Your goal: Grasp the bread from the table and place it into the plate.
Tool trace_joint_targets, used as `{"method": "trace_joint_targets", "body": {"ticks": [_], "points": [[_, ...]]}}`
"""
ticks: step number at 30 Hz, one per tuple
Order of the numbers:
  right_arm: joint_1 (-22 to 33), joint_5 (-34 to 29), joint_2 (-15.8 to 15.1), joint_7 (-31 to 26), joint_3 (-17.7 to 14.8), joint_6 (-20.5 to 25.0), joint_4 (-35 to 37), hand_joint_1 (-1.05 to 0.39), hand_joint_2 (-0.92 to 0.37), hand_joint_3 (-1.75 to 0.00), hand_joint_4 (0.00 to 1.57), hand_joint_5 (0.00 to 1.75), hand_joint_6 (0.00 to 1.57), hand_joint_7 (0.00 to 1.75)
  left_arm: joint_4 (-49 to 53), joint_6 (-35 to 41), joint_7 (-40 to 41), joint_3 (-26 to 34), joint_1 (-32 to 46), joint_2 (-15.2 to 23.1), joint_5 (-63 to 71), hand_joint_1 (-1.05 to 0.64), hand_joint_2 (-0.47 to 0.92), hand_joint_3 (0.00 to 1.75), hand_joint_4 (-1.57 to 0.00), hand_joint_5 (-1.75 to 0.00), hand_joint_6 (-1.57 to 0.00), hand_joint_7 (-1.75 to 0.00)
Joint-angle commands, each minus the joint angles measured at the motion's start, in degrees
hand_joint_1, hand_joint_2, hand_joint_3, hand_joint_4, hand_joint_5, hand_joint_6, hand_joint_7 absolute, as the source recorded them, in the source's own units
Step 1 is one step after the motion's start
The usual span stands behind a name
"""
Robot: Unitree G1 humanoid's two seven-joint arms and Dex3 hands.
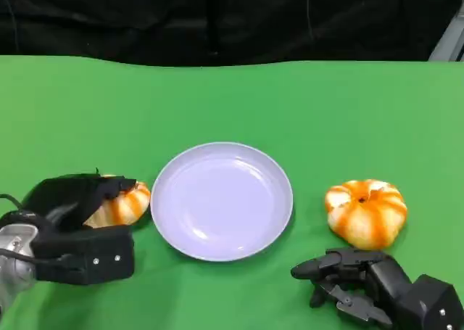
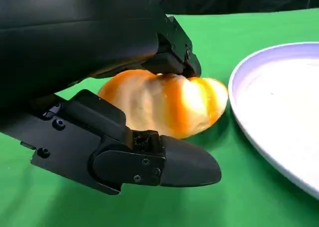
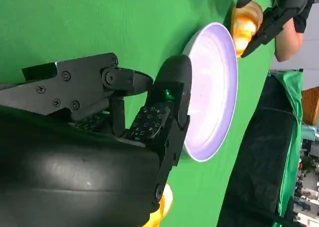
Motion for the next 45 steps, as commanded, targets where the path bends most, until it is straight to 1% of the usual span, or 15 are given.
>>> {"method": "trace_joint_targets", "body": {"ticks": [1, 7, 10, 11, 14, 22, 28, 30, 31, 32, 33, 37, 39, 43, 45], "points": [[0.95, -0.12, -0.63, -0.18, -0.3, 0.87, 0.13, -0.06, -0.92, -0.38, 0.8, 1.21, 1.13, 0.32, 2.79, 1.68, -0.9, -1.04, -1.12, -0.46, 0.09, -1.03, 0.92, 0.49, -0.37, 0.0, -0.43, 0.0], [0.99, -0.13, -0.81, -0.07, -0.32, 0.88, 0.15, -0.07, -0.92, -0.38, 0.81, 1.2, 1.12, 0.32, 4.96, 3.88, -2.82, -2.38, -1.91, -1.27, -0.16, -0.98, 0.92, 0.47, -0.37, 0.0, -0.43, 0.0], [1.01, -0.09, -0.78, -0.02, -0.32, 0.87, 0.14, -0.06, -0.92, -0.38, 0.81, 1.2, 1.12, 0.32, 4.95, 3.91, -2.89, -2.85, -1.95, -1.19, -0.33, -0.82, 0.92, 0.38, -0.39, -0.01, -0.44, 0.0], [0.99, -0.07, -0.74, -0.03, -0.32, 0.81, 0.18, -0.05, -0.92, -0.38, 0.8, 1.2, 1.12, 0.32, 4.96, 3.85, -3.07, -2.96, -1.94, -1.13, -0.39, -0.6, 0.92, 0.25, -0.4, -0.01, -0.45, 0.0], [0.97, 0.01, -0.65, -0.01, -0.35, 0.78, 0.25, -0.04, -0.92, -0.39, 0.8, 1.19, 1.12, 0.32, 5.03, 3.92, -3.83, -3.2, -1.98, -0.99, -0.49, -0.39, 0.92, 0.12, -0.4, 0.0, -0.45, 0.0], [1.1, -0.24, -0.7, -0.2, -0.24, 0.96, -0.01, -0.05, -0.92, -0.39, 0.81, 1.18, 1.12, 0.32, 4.56, 2.8, -4.1, -3.65, -1.69, -0.25, -0.53, -0.28, 0.92, 0.12, -0.43, -0.01, -0.46, -0.01], [1.11, -0.49, -0.66, -0.45, -0.13, 1.15, -0.1, -0.06, -0.92, -0.38, 0.81, 1.18, 1.11, 0.32, 4.67, 3.31, -2.97, -2.97, -1.3, -0.56, -1.51, -0.15, 0.92, 0.16, -0.57, -0.06, -0.54, -0.03], [1.11, -0.72, -0.71, -0.64, -0.03, 1.12, -0.11, -0.06, -0.92, -0.38, 0.81, 1.18, 1.11, 0.32, 4.78, 3.51, -3.13, -2.57, -1.23, -0.73, -2.07, -0.12, 0.92, 0.2, -0.95, -0.19, -0.94, -0.09], [1.07, -0.7, -0.72, -0.64, -0.03, 1.19, -0.09, -0.06, -0.92, -0.38, 0.81, 1.18, 1.11, 0.32, 4.93, 3.41, -3.3, -2.39, -1.23, -0.81, -2.33, -0.12, 0.92, 0.21, -1.02, -0.22, -1.02, -0.09], [1.05, -0.62, -0.7, -0.59, -0.06, 1.26, -0.07, -0.06, -0.92, -0.38, 0.81, 1.18, 1.11, 0.32, 5.06, 3.18, -3.28, -2.21, -1.15, -0.88, -2.64, -0.12, 0.92, 0.22, -1.04, -0.46, -1.14, -0.08], [1.04, -0.56, -0.69, -0.55, -0.07, 1.31, -0.06, -0.06, -0.92, -0.38, 0.81, 1.18, 1.11, 0.32, 5.15, 3.03, -3.24, -2.11, -1.09, -0.92, -2.9, -0.14, 0.92, 0.21, -0.93, -0.94, -1.27, -0.06], [0.88, -0.64, -0.69, -0.63, -0.08, 1.26, 0.1, -0.07, -0.92, -0.38, 0.81, 1.19, 1.11, 0.32, 5.25, 3.0, -0.63, -1.79, -0.47, -1.25, -3.52, -0.18, 0.92, 0.16, -0.66, -1.57, -1.33, -0.07], [0.8, -0.63, -0.64, -0.63, -0.09, 1.26, 0.18, -0.07, -0.92, -0.38, 0.81, 1.19, 1.11, 0.32, 5.38, 3.01, 0.32, -1.75, -0.35, -1.35, -3.55, -0.2, 0.92, 0.13, -0.61, -1.7, -1.32, -0.08], [0.75, -0.5, -0.64, -0.43, -0.12, 1.21, 0.26, -0.07, -0.92, -0.38, 0.81, 1.19, 1.11, 0.32, 5.48, 3.5, 2.11, -1.63, -0.15, -1.52, -3.54, -0.2, 0.92, 0.13, -0.59, -1.74, -1.29, -0.14], [0.65, -0.26, -0.66, -0.06, -0.18, 0.91, 0.55, -0.06, -0.92, -0.38, 0.8, 1.19, 1.11, 0.32, 5.39, 4.16, 5.15, -1.46, 0.25, -1.69, -3.37, -0.2, 0.92, 0.16, -0.62, -1.75, -0.88, -0.99]]}}
